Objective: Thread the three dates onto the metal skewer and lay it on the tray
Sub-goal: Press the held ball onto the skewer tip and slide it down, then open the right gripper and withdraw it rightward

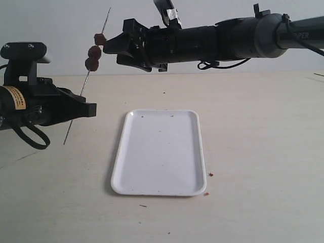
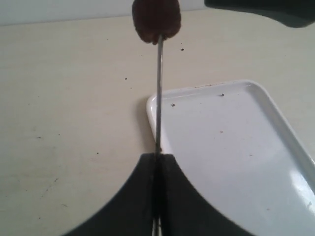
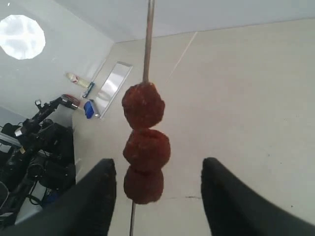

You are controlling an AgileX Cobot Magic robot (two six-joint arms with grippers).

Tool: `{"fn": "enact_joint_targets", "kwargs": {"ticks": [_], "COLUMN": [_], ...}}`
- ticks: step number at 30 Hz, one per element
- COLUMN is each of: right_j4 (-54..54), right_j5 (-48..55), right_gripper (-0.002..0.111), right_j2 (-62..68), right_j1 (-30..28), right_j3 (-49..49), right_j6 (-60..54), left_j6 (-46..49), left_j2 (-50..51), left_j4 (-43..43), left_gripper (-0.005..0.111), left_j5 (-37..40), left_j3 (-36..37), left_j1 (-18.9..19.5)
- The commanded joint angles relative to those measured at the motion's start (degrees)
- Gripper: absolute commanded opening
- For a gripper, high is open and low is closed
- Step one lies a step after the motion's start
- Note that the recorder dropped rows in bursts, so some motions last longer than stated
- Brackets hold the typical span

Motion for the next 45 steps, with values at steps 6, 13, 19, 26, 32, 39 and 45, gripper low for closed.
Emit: {"fn": "enact_joint_targets", "kwargs": {"ticks": [6, 13, 19, 26, 32, 39, 45], "right_j4": [-0.3, -4.9, -14.5, -31.3, -39.1, -42.4, -38.1], "right_j5": [0.9, 1.4, 5.0, 8.2, 5.2, -11.9, -34.3], "right_gripper": [0.053, 0.051, 0.027, 0.0, 0.0, 0.0, 0.0], "right_j2": [-0.1, -0.1, -0.1, -0.2, -3.2, -12.2, -23.0], "right_j1": [0.1, -3.2, -8.2, -11.3, -11.2, -11.2, -11.2], "right_j3": [0.0, 0.0, 0.0, 0.0, 0.4, 10.4, 26.1], "right_j6": [-1.0, -1.0, 0.0, 3.0, 7.4, 8.6, 5.5], "left_j6": [-0.3, -0.3, -0.3, -0.8, -0.8, -0.8, -0.8], "left_j2": [-0.3, -0.3, -0.3, 1.1, 7.8, 15.4, 19.4], "left_j4": [0.2, 4.8, 5.7, 0.7, -3.0, -8.9, -10.2], "left_gripper": [0.0, 0.0, 0.0, 0.0, 0.0, 0.0, 0.0], "left_j5": [1.2, 7.4, 11.0, 12.2, 19.1, 21.0, 19.8], "left_j3": [-0.4, -0.4, -0.4, -1.6, -7.7, -13.6, -16.5], "left_j1": [0.1, 0.1, -3.6, -11.2, -11.3, -11.5, -13.6]}}
